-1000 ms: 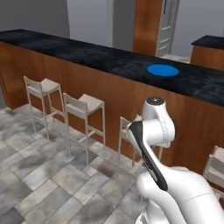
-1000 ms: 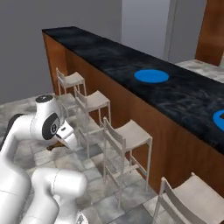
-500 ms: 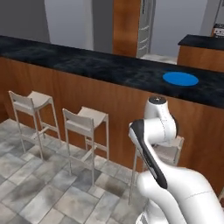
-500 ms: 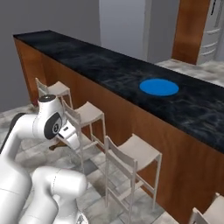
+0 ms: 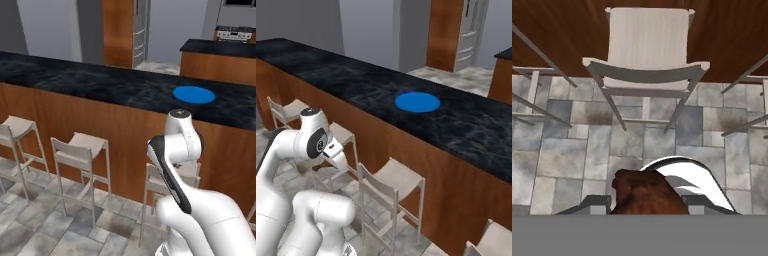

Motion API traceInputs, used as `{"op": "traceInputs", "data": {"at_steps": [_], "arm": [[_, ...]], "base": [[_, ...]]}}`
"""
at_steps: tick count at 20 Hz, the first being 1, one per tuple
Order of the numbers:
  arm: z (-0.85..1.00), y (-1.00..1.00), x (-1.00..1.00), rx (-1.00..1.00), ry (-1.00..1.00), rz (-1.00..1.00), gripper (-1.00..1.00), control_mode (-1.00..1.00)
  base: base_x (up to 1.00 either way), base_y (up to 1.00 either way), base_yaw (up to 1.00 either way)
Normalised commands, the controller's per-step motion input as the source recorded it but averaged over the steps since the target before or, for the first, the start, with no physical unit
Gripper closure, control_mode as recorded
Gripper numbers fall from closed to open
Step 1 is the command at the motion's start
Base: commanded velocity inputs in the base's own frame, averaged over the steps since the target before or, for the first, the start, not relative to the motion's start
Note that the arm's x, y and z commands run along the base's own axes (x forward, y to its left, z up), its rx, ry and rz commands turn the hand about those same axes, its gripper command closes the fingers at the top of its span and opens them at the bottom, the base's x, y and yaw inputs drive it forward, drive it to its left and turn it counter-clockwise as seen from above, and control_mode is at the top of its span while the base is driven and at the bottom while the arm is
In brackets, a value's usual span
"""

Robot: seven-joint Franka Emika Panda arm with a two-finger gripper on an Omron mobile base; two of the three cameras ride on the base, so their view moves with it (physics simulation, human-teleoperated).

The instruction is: Take the chicken drumsticks from the pan and place one on each plate on the dining counter.

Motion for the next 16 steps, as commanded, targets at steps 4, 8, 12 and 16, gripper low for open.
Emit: {"op": "traceInputs", "data": {"at_steps": [4, 8, 12, 16], "arm": [[0.00, 0.00, 0.00, 0.00, 0.00, 0.00, 1.00, 1.00], [0.00, 0.00, 0.00, 0.00, 0.00, 0.00, 1.00, 1.00], [0.00, 0.00, 0.00, 0.00, 0.00, 0.00, 1.00, 1.00], [0.00, 0.00, 0.00, 0.00, 0.00, 0.00, 1.00, 1.00]], "base": [[0.44, 0.10, -0.35], [0.52, 0.28, -0.26], [0.58, 0.03, -0.16], [0.53, 0.00, -0.09]]}}
